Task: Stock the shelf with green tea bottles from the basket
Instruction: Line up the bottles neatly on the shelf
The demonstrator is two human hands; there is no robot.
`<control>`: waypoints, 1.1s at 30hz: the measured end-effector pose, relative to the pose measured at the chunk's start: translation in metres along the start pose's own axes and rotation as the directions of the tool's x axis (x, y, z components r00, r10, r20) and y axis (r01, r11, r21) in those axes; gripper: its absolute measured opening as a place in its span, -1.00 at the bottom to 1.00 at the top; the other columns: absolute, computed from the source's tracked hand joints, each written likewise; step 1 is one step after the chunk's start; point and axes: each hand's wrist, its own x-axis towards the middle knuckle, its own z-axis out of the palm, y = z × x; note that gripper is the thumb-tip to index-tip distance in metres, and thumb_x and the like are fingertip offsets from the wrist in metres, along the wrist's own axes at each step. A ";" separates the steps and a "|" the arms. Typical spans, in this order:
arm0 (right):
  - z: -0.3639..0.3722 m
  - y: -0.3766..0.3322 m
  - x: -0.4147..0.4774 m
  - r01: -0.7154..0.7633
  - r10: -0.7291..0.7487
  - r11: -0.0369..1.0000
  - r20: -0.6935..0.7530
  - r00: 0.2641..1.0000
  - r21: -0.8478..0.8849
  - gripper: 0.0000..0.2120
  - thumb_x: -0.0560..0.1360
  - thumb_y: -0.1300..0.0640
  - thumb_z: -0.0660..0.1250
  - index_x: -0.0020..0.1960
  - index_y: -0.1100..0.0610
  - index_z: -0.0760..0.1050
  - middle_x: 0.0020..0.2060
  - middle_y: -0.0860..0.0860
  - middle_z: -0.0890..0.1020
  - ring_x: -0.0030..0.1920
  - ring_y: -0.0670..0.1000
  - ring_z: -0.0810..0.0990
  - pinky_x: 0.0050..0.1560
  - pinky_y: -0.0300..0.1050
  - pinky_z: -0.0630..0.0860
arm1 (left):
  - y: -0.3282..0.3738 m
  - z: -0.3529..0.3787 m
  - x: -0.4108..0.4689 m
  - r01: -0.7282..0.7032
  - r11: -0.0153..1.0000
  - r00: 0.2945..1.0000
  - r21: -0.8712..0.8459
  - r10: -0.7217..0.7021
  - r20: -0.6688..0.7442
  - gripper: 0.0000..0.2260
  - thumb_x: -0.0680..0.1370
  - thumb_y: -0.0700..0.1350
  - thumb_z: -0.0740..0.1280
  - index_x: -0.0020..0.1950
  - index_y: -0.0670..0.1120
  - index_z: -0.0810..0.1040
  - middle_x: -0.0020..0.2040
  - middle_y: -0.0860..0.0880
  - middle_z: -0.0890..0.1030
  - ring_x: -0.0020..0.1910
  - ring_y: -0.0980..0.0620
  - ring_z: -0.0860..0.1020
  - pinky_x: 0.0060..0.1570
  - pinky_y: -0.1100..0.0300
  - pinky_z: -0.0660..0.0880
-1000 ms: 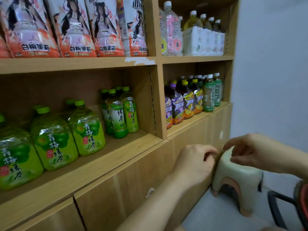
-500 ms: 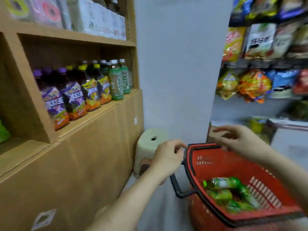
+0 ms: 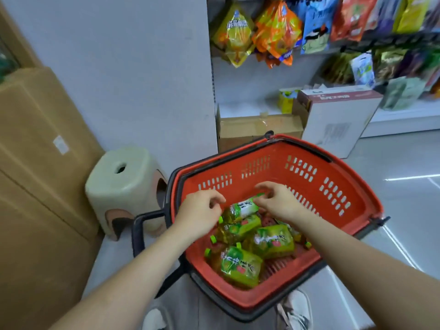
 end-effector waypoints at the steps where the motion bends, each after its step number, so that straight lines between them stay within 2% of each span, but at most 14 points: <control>1: 0.004 0.009 0.011 -0.018 0.018 1.000 0.003 1.000 -0.017 -0.64 0.47 0.20 0.38 0.26 0.14 0.47 -0.32 0.00 0.58 -0.50 -0.15 0.53 -0.45 -0.21 0.45 | -0.005 0.015 0.018 0.003 0.999 0.999 0.033 -0.004 0.038 -0.78 0.51 -0.19 0.26 0.02 0.04 0.63 -0.01 0.10 0.65 0.00 0.09 0.56 0.04 0.23 0.46; 3: 0.010 0.027 0.034 -0.044 0.046 0.994 0.012 0.999 -0.095 -0.51 0.46 0.14 0.39 0.36 0.09 0.37 -0.15 0.06 0.63 -0.30 0.00 0.61 -0.30 -0.10 0.55 | -0.018 0.052 0.055 0.027 0.991 0.981 0.130 -0.052 0.188 -0.76 0.50 -0.18 0.26 0.12 -0.02 0.59 0.03 0.02 0.64 0.05 -0.01 0.57 0.04 0.18 0.48; 5: 0.011 0.045 0.053 -0.074 0.085 0.972 0.038 0.996 -0.223 -0.33 0.45 0.07 0.41 0.47 0.03 0.19 0.17 0.14 0.57 0.04 0.14 0.61 0.03 0.01 0.56 | -0.034 0.090 0.087 0.062 0.950 0.919 0.305 -0.174 0.354 -0.70 0.49 -0.15 0.28 0.22 -0.09 0.50 0.16 -0.09 0.60 0.14 -0.11 0.55 0.10 0.11 0.48; 6: 0.011 0.053 0.060 -0.086 0.105 0.963 0.058 0.993 -0.255 -0.27 0.46 0.05 0.41 0.51 0.02 0.11 0.26 0.15 0.52 0.13 0.16 0.58 0.11 0.04 0.54 | -0.045 0.107 0.099 0.082 0.919 0.877 0.387 -0.250 0.409 -0.66 0.49 -0.14 0.29 0.26 -0.13 0.44 0.22 -0.15 0.55 0.18 -0.15 0.52 0.15 0.07 0.47; 10: 0.009 0.078 0.091 -0.054 0.109 0.936 0.142 0.984 -0.349 -0.16 0.46 0.07 0.42 0.54 0.03 -0.03 0.35 0.17 0.44 0.22 0.14 0.54 0.17 -0.03 0.50 | -0.093 0.156 0.129 0.192 0.843 0.773 0.502 -0.445 0.451 -0.43 0.49 -0.09 0.36 0.42 -0.20 0.22 0.36 -0.21 0.40 0.32 -0.21 0.40 0.32 0.02 0.35; 12: 0.012 0.090 0.104 -0.015 0.091 0.919 0.177 0.980 -0.394 -0.12 0.44 0.06 0.44 0.54 0.00 -0.07 0.41 0.16 0.38 0.31 0.14 0.46 0.27 -0.03 0.42 | -0.112 0.169 0.136 0.313 0.854 0.732 0.415 -0.496 0.467 -0.45 0.46 -0.02 0.40 0.35 -0.21 0.31 0.23 -0.19 0.53 0.21 -0.18 0.51 0.23 0.01 0.45; 15: 0.020 0.107 0.119 0.038 0.073 0.909 0.251 0.965 -0.414 -0.03 0.39 0.06 0.48 0.54 -0.07 -0.11 0.48 0.11 0.28 0.41 0.14 0.36 0.38 0.03 0.34 | -0.115 0.173 0.145 0.485 0.847 0.712 0.217 -0.527 0.463 -0.74 0.50 -0.03 0.38 0.03 -0.22 0.55 -0.31 -0.07 0.67 -0.16 -0.07 0.66 -0.19 0.11 0.59; 16: 0.023 0.111 0.121 0.055 0.080 0.895 0.281 0.956 -0.443 -0.01 0.38 0.06 0.50 0.55 -0.06 -0.12 0.48 0.11 0.28 0.41 0.14 0.35 0.40 0.02 0.32 | -0.113 0.173 0.148 0.479 0.854 0.721 0.204 -0.515 0.463 -0.70 0.48 0.02 0.40 0.03 -0.21 0.57 -0.28 -0.08 0.68 -0.16 -0.07 0.66 -0.20 0.12 0.57; 19: 0.029 0.118 0.122 0.112 0.091 0.838 0.340 0.936 -0.534 -0.01 0.39 0.08 0.48 0.56 0.00 -0.13 0.46 0.13 0.32 0.39 0.14 0.38 0.36 -0.04 0.32 | -0.104 0.181 0.143 0.359 0.876 0.742 0.322 -0.478 0.470 -0.57 0.41 0.16 0.43 0.11 -0.13 0.56 0.03 -0.10 0.64 0.02 -0.10 0.60 0.03 0.07 0.52; 22: 0.035 0.123 0.119 0.160 0.086 0.817 0.392 0.916 -0.554 -0.02 0.39 0.10 0.47 0.56 -0.02 -0.15 0.52 0.09 0.20 0.47 0.15 0.25 0.43 -0.02 0.25 | -0.098 0.190 0.136 0.250 0.893 0.729 0.375 -0.429 0.534 -0.61 0.48 0.11 0.37 0.14 -0.15 0.55 0.11 -0.12 0.62 0.07 -0.13 0.58 0.03 0.15 0.48; 25: 0.037 0.124 0.121 0.197 0.070 0.782 0.398 0.915 -0.592 0.07 0.34 0.01 0.52 0.54 -0.10 -0.20 0.57 0.03 0.00 0.55 0.16 -0.04 0.51 0.16 0.07 | -0.070 0.173 0.145 0.134 0.927 0.800 0.351 -0.310 0.513 -0.61 0.47 0.13 0.34 0.05 -0.18 0.57 0.03 -0.14 0.63 0.02 -0.14 0.59 -0.17 0.17 0.39; 28: 0.035 0.116 0.123 0.181 0.028 0.813 0.348 0.937 -0.553 0.10 0.29 -0.10 0.53 0.53 -0.19 -0.19 0.57 -0.05 -0.04 0.55 0.12 -0.11 0.48 0.28 0.06 | -0.041 0.145 0.163 0.104 0.965 0.882 0.242 -0.201 0.427 -0.61 0.39 0.18 0.35 -0.19 -0.17 0.62 -0.29 -0.10 0.63 -0.26 -0.10 0.61 -0.35 0.12 0.43; 30: 0.036 0.115 0.127 0.181 -0.035 0.858 0.297 0.954 -0.481 0.04 0.26 -0.18 0.53 0.53 -0.17 -0.06 0.55 -0.02 0.09 0.54 0.12 -0.01 0.48 0.25 0.11 | -0.032 0.135 0.168 0.024 0.980 0.895 0.200 -0.110 0.431 -0.62 0.37 0.20 0.36 -0.29 -0.13 0.61 -0.40 -0.04 0.59 -0.36 -0.05 0.57 -0.37 0.08 0.45; 33: 0.037 0.120 0.132 0.157 -0.079 0.915 0.217 0.973 -0.371 -0.16 0.23 -0.13 0.57 0.41 -0.06 0.27 0.28 0.03 0.49 0.31 0.11 0.43 0.29 0.04 0.39 | -0.031 0.128 0.163 0.011 1.000 0.887 0.020 -0.019 0.461 -0.73 0.42 0.15 0.40 -0.19 -0.05 0.62 -0.32 0.00 0.66 -0.29 0.03 0.64 -0.26 0.08 0.56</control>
